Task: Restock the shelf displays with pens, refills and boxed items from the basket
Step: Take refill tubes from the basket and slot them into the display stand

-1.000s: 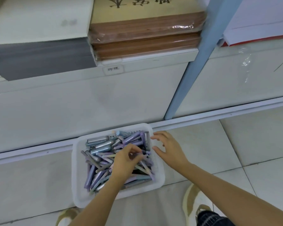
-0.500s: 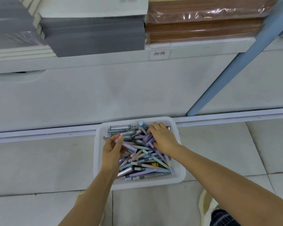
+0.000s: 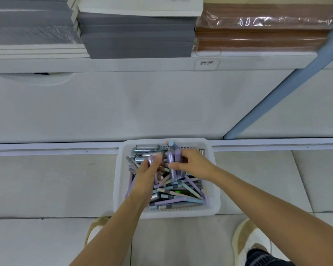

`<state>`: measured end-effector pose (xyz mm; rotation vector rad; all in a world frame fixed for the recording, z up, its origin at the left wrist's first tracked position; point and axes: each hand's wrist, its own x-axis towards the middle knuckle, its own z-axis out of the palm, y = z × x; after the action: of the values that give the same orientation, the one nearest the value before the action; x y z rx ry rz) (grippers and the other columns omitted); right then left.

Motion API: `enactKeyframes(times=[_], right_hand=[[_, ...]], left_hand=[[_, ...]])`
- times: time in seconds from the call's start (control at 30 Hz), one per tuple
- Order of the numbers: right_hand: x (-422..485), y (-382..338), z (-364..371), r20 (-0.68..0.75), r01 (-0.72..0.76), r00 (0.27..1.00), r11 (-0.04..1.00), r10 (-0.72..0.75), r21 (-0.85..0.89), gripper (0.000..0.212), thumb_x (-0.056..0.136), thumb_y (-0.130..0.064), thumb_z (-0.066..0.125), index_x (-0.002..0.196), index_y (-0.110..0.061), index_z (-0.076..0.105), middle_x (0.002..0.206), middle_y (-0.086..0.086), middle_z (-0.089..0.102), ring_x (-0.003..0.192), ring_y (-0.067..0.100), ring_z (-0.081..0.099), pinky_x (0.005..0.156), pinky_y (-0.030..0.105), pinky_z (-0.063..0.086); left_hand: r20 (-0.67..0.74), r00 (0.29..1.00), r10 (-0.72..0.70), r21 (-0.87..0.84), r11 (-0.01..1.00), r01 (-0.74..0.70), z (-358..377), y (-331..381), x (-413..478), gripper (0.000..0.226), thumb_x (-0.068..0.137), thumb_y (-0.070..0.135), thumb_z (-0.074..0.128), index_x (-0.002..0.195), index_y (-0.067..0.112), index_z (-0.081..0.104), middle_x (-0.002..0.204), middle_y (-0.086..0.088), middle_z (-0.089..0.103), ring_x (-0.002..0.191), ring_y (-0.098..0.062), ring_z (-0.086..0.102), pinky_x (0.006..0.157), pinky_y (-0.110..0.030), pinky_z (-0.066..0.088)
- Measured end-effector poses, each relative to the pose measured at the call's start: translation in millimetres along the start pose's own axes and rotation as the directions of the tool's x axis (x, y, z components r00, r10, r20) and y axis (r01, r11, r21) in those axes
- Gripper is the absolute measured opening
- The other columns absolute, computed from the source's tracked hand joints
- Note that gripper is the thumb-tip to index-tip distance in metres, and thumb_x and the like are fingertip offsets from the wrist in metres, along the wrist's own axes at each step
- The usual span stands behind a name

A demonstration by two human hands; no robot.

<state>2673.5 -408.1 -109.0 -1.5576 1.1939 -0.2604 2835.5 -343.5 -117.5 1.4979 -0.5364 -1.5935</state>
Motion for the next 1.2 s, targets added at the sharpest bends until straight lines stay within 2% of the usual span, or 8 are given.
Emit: enactKeyframes(times=[0.17,0.3,0.5,0.6,0.77,0.9,1.07,1.2], right_hand=[[-8.0,-1.4,25.7,0.116,-0.034,0.993,0.990,0.018,0.136,0.022,0.081,-0.009,0.071,0.098,-0.022,0.064,0.089,-0.002,0.071,0.086,0.014,0.069,0.084,0.036,0.057],[-10.9,0.1,32.0,0.167,-0.044,0.986,0.946,-0.011,0.321,0.028,0.088,-0.004,0.065,0.114,-0.010,0.061,0.097,0.009,0.071,0.088,0.019,0.071,0.082,0.034,0.058],[3.8,-1.8,29.5,-0.222,0.034,0.974,0.945,0.042,0.325,0.015,0.093,-0.007,0.056,0.104,-0.015,0.065,0.093,0.005,0.068,0.073,0.012,0.068,0.066,0.022,0.054],[19.4,6.3,23.7,-0.413,0.030,0.911,0.997,0.004,0.076,0.017,0.092,-0.014,0.061,0.109,-0.016,0.060,0.101,0.001,0.060,0.072,0.013,0.059,0.071,0.026,0.050],[41.9,10.8,24.0,-0.294,-0.034,0.945,0.854,-0.141,-0.519,0.035,0.093,-0.026,0.062,0.125,-0.019,0.052,0.121,0.004,0.046,0.094,0.019,0.057,0.073,0.029,0.047],[40.3,15.7,25.2,-0.217,-0.006,0.959,0.754,-0.181,-0.656,0.026,0.093,-0.012,0.056,0.119,-0.012,0.053,0.116,0.007,0.052,0.092,0.024,0.057,0.065,0.029,0.038],[29.8,1.4,-4.0,-0.403,0.058,0.909,0.989,-0.108,-0.133,0.011,0.088,-0.014,0.066,0.091,-0.012,0.055,0.088,0.006,0.063,0.074,0.021,0.062,0.066,0.031,0.051],[12.8,-27.6,-32.5,-0.237,0.084,0.971,0.948,-0.009,0.308,0.013,0.087,-0.004,0.067,0.084,-0.010,0.056,0.084,0.017,0.069,0.075,0.023,0.072,0.069,0.026,0.056]], left_hand=[[-0.058,0.998,-0.029,0.103,0.994,0.035,17.8,-10.0,-4.8,0.030,0.081,0.025,0.076,0.105,0.011,0.064,0.098,-0.013,0.072,0.090,-0.020,0.070,0.074,-0.027,0.056],[-0.196,0.980,-0.018,0.044,0.999,0.027,13.8,-8.5,-3.2,0.020,0.093,0.009,0.062,0.104,-0.008,0.058,0.093,-0.027,0.066,0.086,-0.032,0.066,0.081,-0.044,0.057],[-0.268,0.962,0.051,0.010,0.999,-0.050,8.0,2.5,4.4,0.023,0.099,0.012,0.053,0.086,-0.004,0.063,0.082,-0.025,0.066,0.077,-0.033,0.064,0.077,-0.042,0.055],[-0.335,0.941,0.038,0.041,0.999,-0.026,1.1,-1.7,6.2,0.028,0.095,0.014,0.059,0.069,0.006,0.059,0.063,-0.011,0.061,0.064,-0.024,0.059,0.075,-0.042,0.053],[-0.319,0.948,-0.007,0.049,0.998,0.024,-7.8,-8.6,8.6,0.025,0.089,0.002,0.063,0.067,0.010,0.054,0.057,-0.013,0.055,0.057,-0.023,0.054,0.066,-0.041,0.049],[-0.277,0.960,-0.051,0.028,0.998,0.061,-10.8,-5.2,12.4,0.018,0.085,-0.005,0.059,0.072,0.006,0.055,0.050,-0.010,0.058,0.044,-0.016,0.055,0.044,-0.024,0.047],[-0.236,0.965,-0.118,-0.032,0.993,0.114,-8.6,1.6,12.6,0.020,0.088,0.006,0.067,0.071,0.006,0.056,0.048,-0.008,0.059,0.041,-0.016,0.055,0.048,-0.028,0.049],[-0.190,0.971,-0.149,-0.190,0.975,0.112,3.6,23.9,2.7,0.031,0.087,0.017,0.071,0.063,0.008,0.054,0.048,-0.009,0.052,0.039,-0.017,0.049,0.043,-0.024,0.046]])
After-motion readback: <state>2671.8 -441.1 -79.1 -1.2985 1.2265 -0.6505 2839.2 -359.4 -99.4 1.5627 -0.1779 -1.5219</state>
